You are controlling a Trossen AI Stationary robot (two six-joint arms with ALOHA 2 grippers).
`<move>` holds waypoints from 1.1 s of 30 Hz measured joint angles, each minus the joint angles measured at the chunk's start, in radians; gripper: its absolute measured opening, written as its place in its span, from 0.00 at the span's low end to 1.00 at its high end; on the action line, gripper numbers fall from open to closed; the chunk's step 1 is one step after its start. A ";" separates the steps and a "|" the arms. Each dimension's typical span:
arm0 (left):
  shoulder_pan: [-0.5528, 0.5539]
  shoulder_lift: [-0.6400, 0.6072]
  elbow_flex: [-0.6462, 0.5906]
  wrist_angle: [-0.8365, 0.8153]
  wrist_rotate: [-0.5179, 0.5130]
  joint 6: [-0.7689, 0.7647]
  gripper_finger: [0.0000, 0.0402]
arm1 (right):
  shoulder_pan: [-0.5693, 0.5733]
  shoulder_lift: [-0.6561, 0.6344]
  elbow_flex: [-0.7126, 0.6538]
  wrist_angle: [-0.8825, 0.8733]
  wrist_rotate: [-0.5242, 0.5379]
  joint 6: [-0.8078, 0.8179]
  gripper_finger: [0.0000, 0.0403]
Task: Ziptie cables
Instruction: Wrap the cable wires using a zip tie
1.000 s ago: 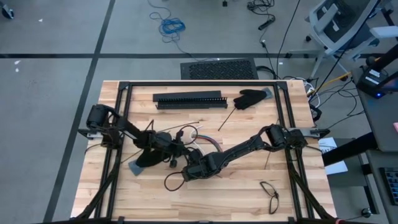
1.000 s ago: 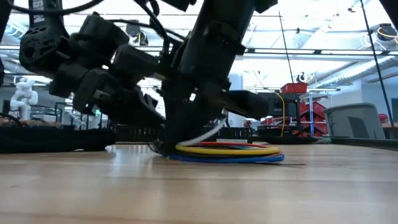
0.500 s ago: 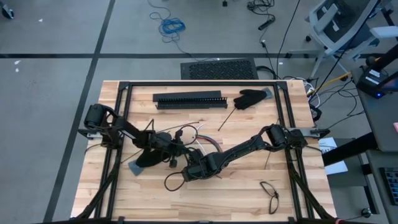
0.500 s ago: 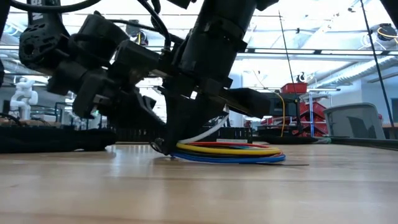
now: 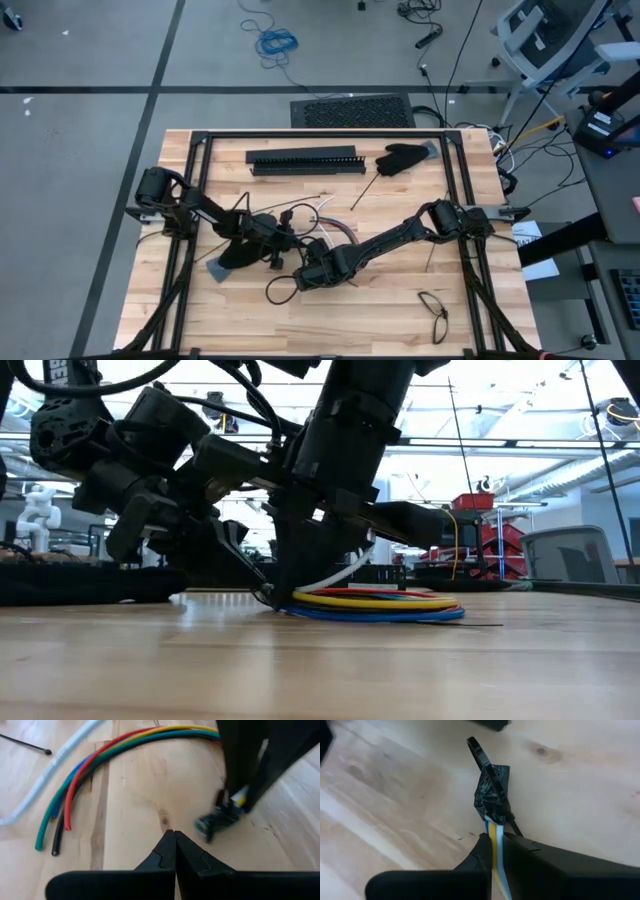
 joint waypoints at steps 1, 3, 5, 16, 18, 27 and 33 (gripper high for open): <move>-0.004 0.000 0.000 -0.002 0.001 0.000 0.00 | -0.001 0.000 0.000 -0.005 0.007 0.005 0.03; -0.016 0.000 0.000 -0.002 0.003 0.000 0.00 | -0.003 0.000 0.000 -0.007 0.011 0.011 0.03; -0.027 0.000 0.000 -0.001 0.003 0.000 0.00 | -0.005 0.000 0.000 -0.003 0.011 0.012 0.03; -0.054 0.000 0.000 0.000 -0.009 -0.027 0.00 | -0.010 0.000 0.000 -0.024 0.018 0.030 0.03; -0.066 0.000 0.000 -0.001 -0.010 -0.030 0.00 | -0.009 0.000 0.000 -0.031 0.027 0.038 0.03; -0.123 0.000 0.000 0.009 -0.038 -0.086 0.00 | -0.026 0.000 0.000 -0.038 0.048 0.065 0.03; -0.152 -0.001 0.000 0.027 -0.046 -0.132 0.00 | -0.040 0.000 -0.001 0.005 0.070 0.078 0.03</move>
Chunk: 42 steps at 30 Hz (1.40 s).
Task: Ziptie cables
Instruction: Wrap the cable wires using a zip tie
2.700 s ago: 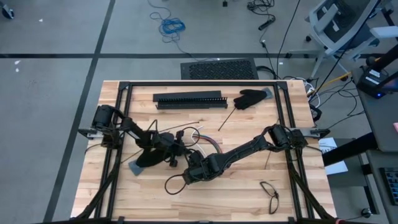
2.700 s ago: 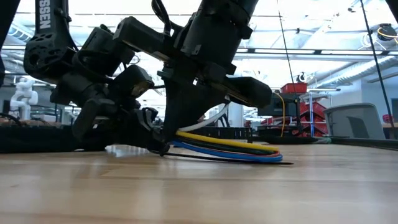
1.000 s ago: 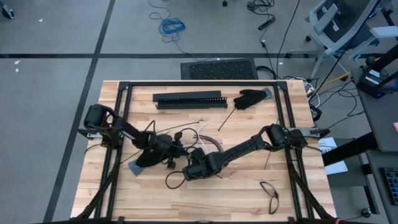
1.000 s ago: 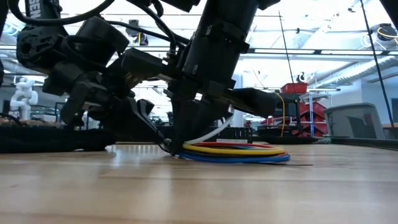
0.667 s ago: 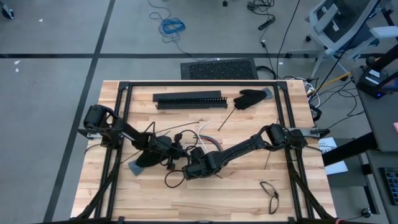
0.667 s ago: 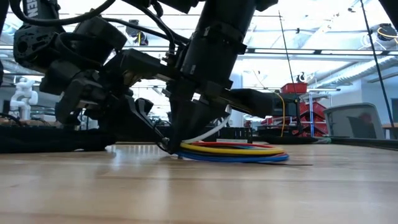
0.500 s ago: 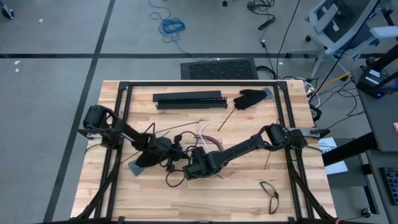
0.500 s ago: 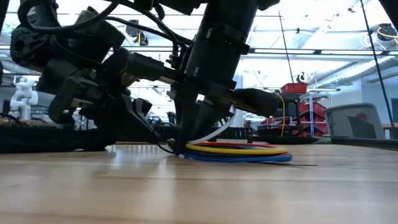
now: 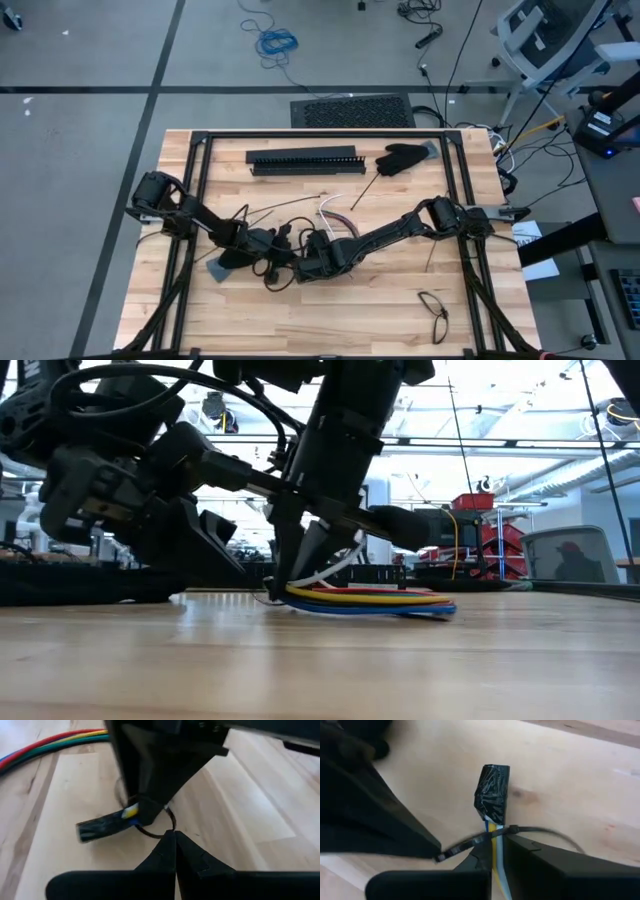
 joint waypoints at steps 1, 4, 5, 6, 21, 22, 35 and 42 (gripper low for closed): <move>-0.005 0.000 0.000 0.006 -0.004 0.000 0.00 | -0.002 0.000 0.000 0.010 0.004 0.000 0.03; -0.020 0.000 0.000 0.012 -0.025 -0.012 0.00 | -0.003 0.000 0.000 0.018 0.023 0.000 0.03; -0.022 0.000 0.000 0.011 -0.032 -0.023 0.00 | -0.004 0.000 0.000 0.018 0.025 0.001 0.03; -0.025 0.000 0.000 0.011 -0.035 -0.026 0.00 | -0.004 0.000 0.000 0.019 0.024 0.001 0.03; -0.030 0.002 0.000 -0.019 -0.042 -0.025 0.00 | 0.012 0.000 0.000 0.018 0.019 -0.026 0.37; -0.032 0.002 0.000 -0.019 -0.042 -0.025 0.00 | 0.012 0.000 0.000 0.018 0.018 -0.027 0.39; -0.033 -0.014 -0.044 -0.047 -0.084 0.006 0.00 | 0.020 -0.002 0.001 -0.067 0.001 -0.014 0.05; 0.016 -0.164 -0.094 -0.049 -0.106 0.010 0.00 | 0.041 -0.005 0.001 -0.064 -0.010 -0.002 0.14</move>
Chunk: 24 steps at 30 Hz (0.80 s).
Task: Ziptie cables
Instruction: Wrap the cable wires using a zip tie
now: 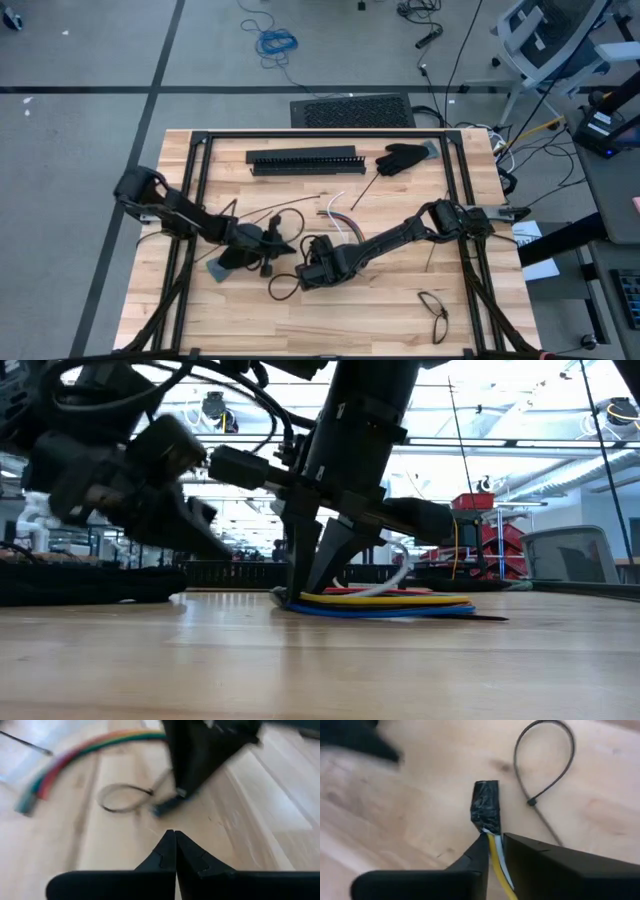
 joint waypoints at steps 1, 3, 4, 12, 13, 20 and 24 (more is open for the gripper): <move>0.008 -0.021 0.000 0.004 0.000 0.000 0.00 | 0.000 -0.001 0.000 0.009 -0.003 0.000 0.16; 0.017 -0.061 0.000 -0.004 -0.002 0.000 0.00 | -0.002 -0.010 -0.002 0.030 -0.009 -0.006 0.21; 0.020 -0.076 0.000 -0.008 -0.003 0.000 0.00 | -0.004 -0.019 -0.002 0.046 -0.008 -0.024 0.23; 0.025 -0.110 0.000 -0.087 -0.003 0.020 0.00 | -0.054 -0.098 -0.001 0.023 -0.013 -0.242 0.48; 0.025 -0.110 0.000 -0.091 -0.003 0.020 0.00 | -0.065 -0.112 -0.001 0.007 -0.028 -0.280 0.51; 0.025 -0.134 0.000 -0.098 -0.002 0.027 0.00 | -0.096 -0.197 -0.001 -0.149 -0.179 -0.488 0.64; 0.025 -0.139 0.000 -0.110 -0.009 0.051 0.00 | -0.055 -0.188 -0.001 -0.131 -0.262 -0.489 0.66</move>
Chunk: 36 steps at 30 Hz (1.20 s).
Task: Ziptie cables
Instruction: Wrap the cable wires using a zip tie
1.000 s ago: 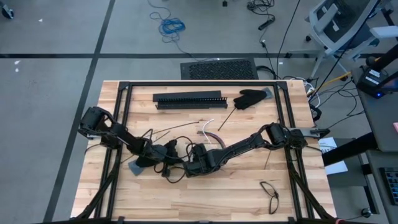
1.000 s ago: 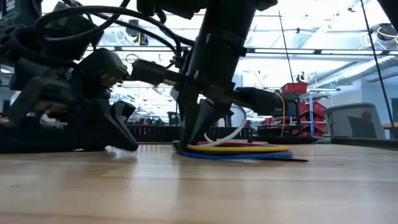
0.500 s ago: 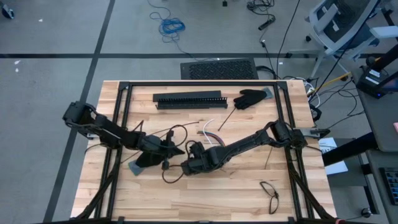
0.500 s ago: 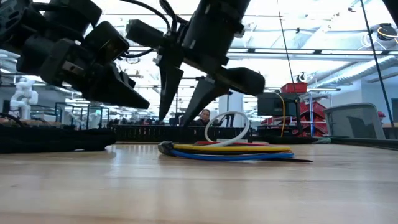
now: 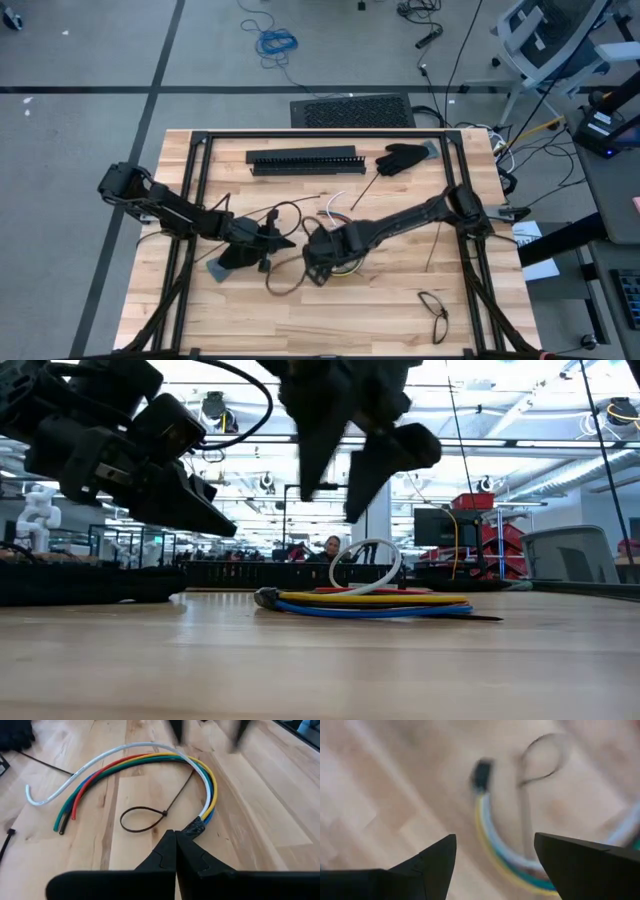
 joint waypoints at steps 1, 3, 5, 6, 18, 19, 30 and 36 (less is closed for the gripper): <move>0.000 0.000 0.000 0.001 -0.005 -0.001 0.00 | 0.012 0.009 0.000 0.041 -0.002 0.013 0.66; 0.000 0.000 0.000 -0.009 -0.015 -0.005 0.00 | 0.030 0.031 0.000 0.107 -0.002 0.046 0.65; 0.000 0.000 0.000 -0.018 -0.027 -0.005 0.00 | 0.035 0.051 0.000 0.139 0.008 0.085 0.65; 0.000 0.000 0.000 -0.019 -0.032 -0.005 0.00 | 0.035 0.061 0.000 0.145 0.009 0.095 0.65; 0.001 0.000 0.000 -0.021 -0.056 -0.005 0.00 | 0.019 0.157 0.000 0.151 0.008 0.061 0.65; 0.001 0.000 0.000 -0.023 -0.059 -0.005 0.00 | 0.019 0.168 0.000 0.150 0.005 0.057 0.65; 0.001 0.000 0.000 -0.030 -0.078 -0.006 0.00 | 0.024 0.248 0.008 0.091 -0.002 0.077 0.25; 0.003 0.000 0.000 -0.080 -0.079 -0.004 0.00 | 0.026 0.244 0.005 0.084 -0.036 0.060 0.04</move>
